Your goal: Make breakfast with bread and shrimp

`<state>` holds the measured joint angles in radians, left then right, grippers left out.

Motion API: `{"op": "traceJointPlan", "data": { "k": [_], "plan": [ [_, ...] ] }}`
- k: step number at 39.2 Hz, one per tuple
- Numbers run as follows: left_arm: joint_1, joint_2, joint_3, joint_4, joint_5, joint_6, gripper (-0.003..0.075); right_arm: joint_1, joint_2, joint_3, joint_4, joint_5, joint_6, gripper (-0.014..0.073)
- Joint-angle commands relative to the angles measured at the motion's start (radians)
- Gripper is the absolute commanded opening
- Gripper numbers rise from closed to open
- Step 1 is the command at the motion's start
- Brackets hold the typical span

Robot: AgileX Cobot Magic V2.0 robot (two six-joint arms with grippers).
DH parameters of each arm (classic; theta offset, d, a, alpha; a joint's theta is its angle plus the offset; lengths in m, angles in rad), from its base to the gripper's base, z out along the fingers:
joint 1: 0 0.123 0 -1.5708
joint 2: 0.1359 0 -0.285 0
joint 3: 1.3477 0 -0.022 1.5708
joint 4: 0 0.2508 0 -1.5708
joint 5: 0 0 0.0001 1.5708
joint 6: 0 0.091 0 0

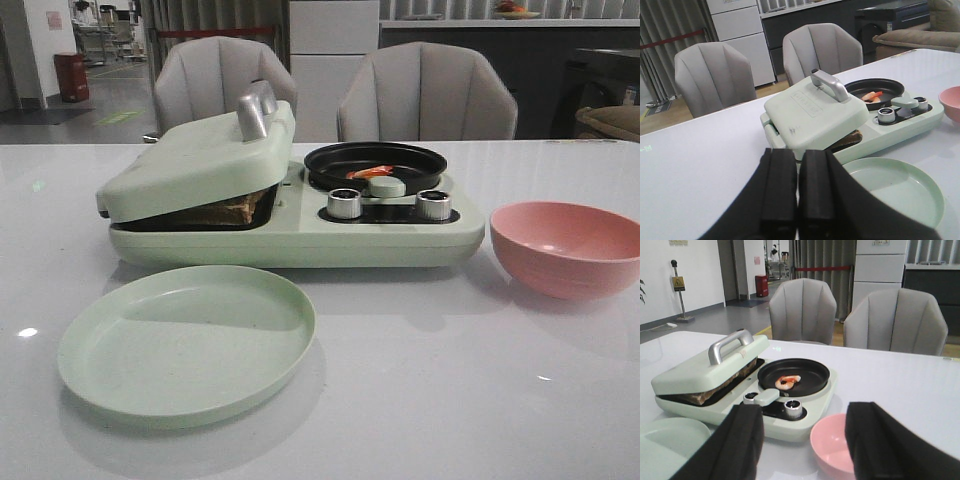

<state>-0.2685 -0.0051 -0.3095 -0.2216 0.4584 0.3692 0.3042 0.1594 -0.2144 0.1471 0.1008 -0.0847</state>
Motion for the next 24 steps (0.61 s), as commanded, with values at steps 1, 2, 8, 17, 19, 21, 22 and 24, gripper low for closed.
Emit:
{"op": "traceJointPlan", "data": {
  "k": [1,2,8,17,19,21,22,24],
  "plan": [
    [-0.003,-0.016,-0.023,-0.017,-0.074,-0.008,0.0114,-0.001,0.007,-0.025,-0.001,-0.056,-0.006,0.0461],
    [-0.003,-0.016,-0.023,-0.017,-0.074,-0.008,0.0114,-0.001,0.007,-0.025,-0.001,-0.054,-0.006,0.0446],
    [-0.003,-0.016,-0.023,-0.017,-0.074,-0.008,0.0114,-0.001,0.007,-0.025,-0.001,-0.055,-0.006,0.0188],
    [-0.003,-0.016,-0.023,-0.017,-0.074,-0.008,0.0114,-0.001,0.007,-0.025,-0.002,-0.054,-0.006,0.0126],
    [-0.003,-0.016,-0.023,-0.017,-0.074,-0.008,0.0114,-0.001,0.007,-0.025,-0.002,-0.054,-0.006,0.0126],
    [-0.003,-0.016,-0.023,-0.017,-0.074,-0.008,0.0114,-0.001,0.007,-0.025,-0.002,-0.054,-0.006,0.0126],
    [-0.003,-0.016,-0.023,-0.017,-0.074,-0.008,0.0114,-0.001,0.007,-0.025,-0.002,-0.054,-0.006,0.0126],
    [-0.003,-0.016,-0.023,-0.017,-0.074,-0.008,0.0114,-0.001,0.007,-0.025,-0.002,-0.054,-0.006,0.0126]
  ]
}}
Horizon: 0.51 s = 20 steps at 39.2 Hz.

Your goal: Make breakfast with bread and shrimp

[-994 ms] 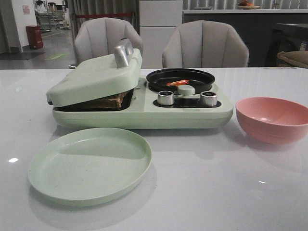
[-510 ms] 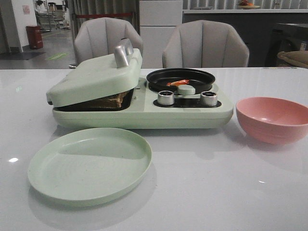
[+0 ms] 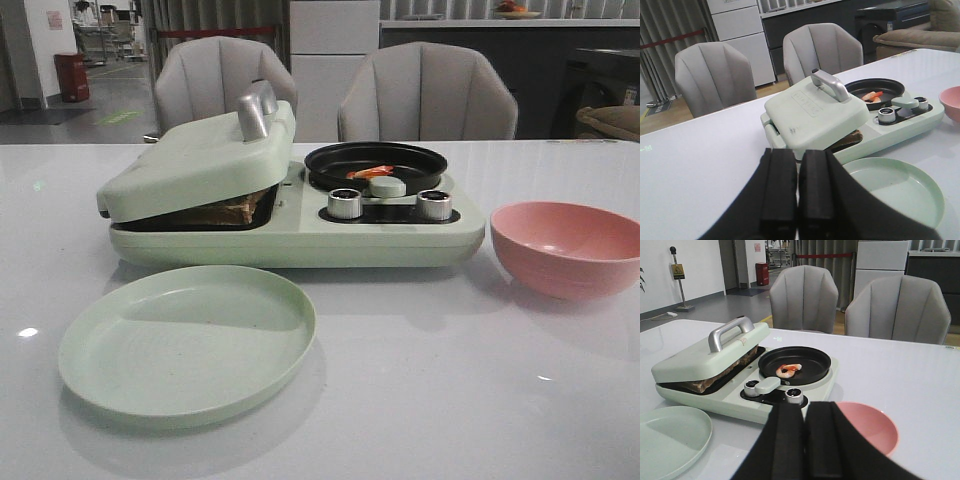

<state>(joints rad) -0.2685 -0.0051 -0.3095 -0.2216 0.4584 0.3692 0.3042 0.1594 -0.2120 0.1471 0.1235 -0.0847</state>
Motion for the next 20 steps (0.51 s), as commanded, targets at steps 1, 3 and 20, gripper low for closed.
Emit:
{"op": "traceJointPlan", "data": {
  "k": [1,3,20],
  "plan": [
    [-0.003,-0.016,-0.023,-0.017,-0.074,-0.008,0.0114,-0.001,0.007,-0.028,-0.002,-0.077,-0.006,0.0126],
    [-0.003,-0.016,-0.023,-0.017,-0.074,-0.008,0.0114,-0.001,0.007,-0.028,-0.002,-0.077,-0.006,0.0126],
    [-0.001,-0.015,-0.01,0.0,-0.079,-0.008,0.0114,-0.001,0.007,-0.028,-0.002,-0.077,-0.006,0.0126]
  ]
}}
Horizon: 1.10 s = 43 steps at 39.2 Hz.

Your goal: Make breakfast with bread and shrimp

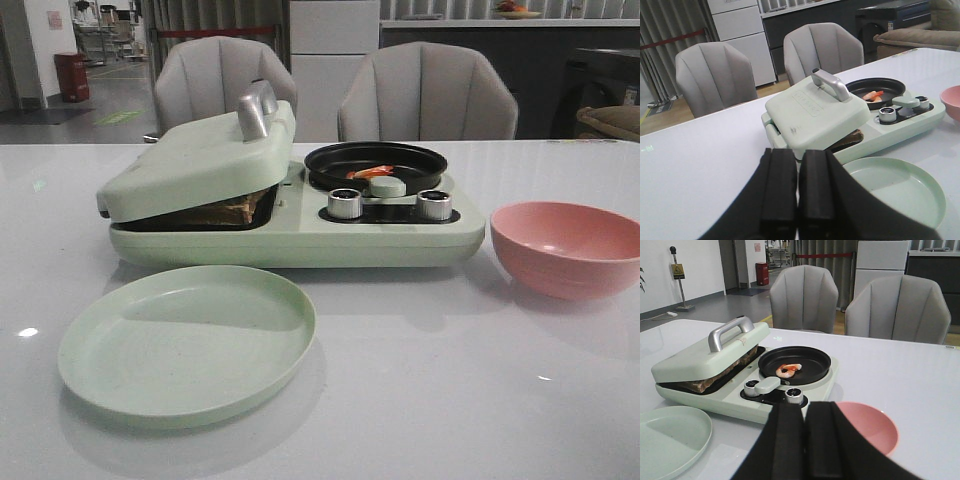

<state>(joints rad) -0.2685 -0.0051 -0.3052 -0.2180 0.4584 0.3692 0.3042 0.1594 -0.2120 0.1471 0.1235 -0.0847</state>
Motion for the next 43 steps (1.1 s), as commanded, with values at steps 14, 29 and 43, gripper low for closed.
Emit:
{"op": "traceJointPlan", "data": {
  "k": [14,29,43],
  "plan": [
    [0.082,-0.012,0.139,0.133,-0.292,-0.31,0.0114,-0.001,0.007,-0.028,-0.002,-0.078,-0.006,0.0126],
    [0.277,-0.016,0.321,0.246,-0.471,-0.519,0.0114,-0.001,0.007,-0.028,-0.002,-0.078,-0.006,0.0126],
    [0.275,-0.016,0.331,0.277,-0.444,-0.519,0.0114,-0.001,0.007,-0.028,-0.002,-0.078,-0.006,0.0126]
  ]
}}
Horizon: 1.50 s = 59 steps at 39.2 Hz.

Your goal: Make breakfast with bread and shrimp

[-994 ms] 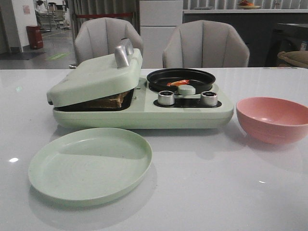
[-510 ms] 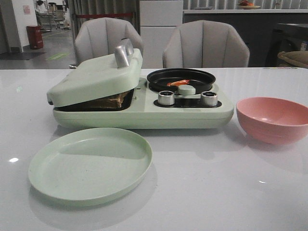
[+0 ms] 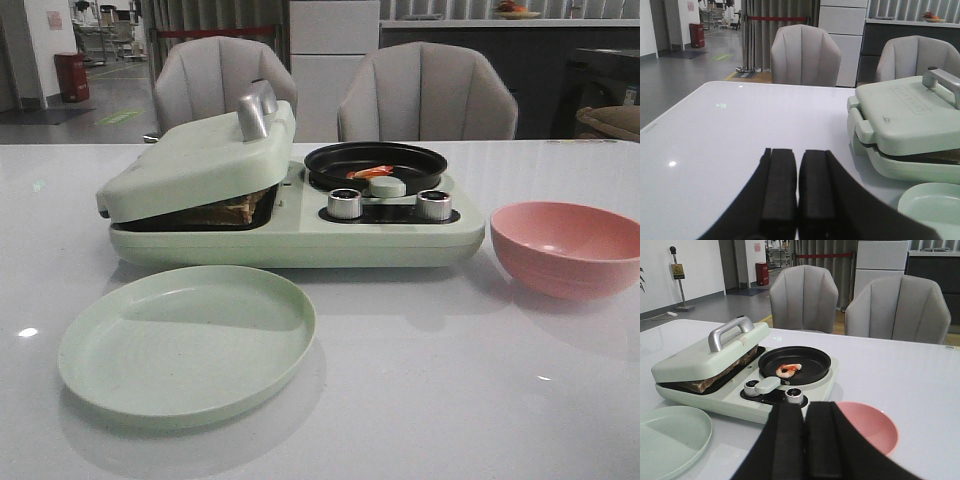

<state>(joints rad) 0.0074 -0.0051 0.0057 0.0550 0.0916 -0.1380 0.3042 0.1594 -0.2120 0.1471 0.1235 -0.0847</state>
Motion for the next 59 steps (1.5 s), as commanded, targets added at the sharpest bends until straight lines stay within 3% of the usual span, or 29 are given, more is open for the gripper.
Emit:
{"op": "traceJointPlan", "data": {
  "k": [1,50,59],
  "plan": [
    [-0.001,-0.016,0.021,0.004,-0.077,-0.012,0.0114,-0.001,0.007,-0.028,-0.002,-0.078,-0.006,0.0126],
    [-0.001,-0.016,0.021,0.004,-0.077,-0.012,0.0114,-0.001,0.007,-0.021,-0.002,-0.079,-0.006,0.0126],
    [-0.001,-0.016,0.021,0.004,-0.077,-0.012,0.0114,-0.081,-0.02,0.043,-0.031,-0.096,-0.006,0.0126]
  ]
}}
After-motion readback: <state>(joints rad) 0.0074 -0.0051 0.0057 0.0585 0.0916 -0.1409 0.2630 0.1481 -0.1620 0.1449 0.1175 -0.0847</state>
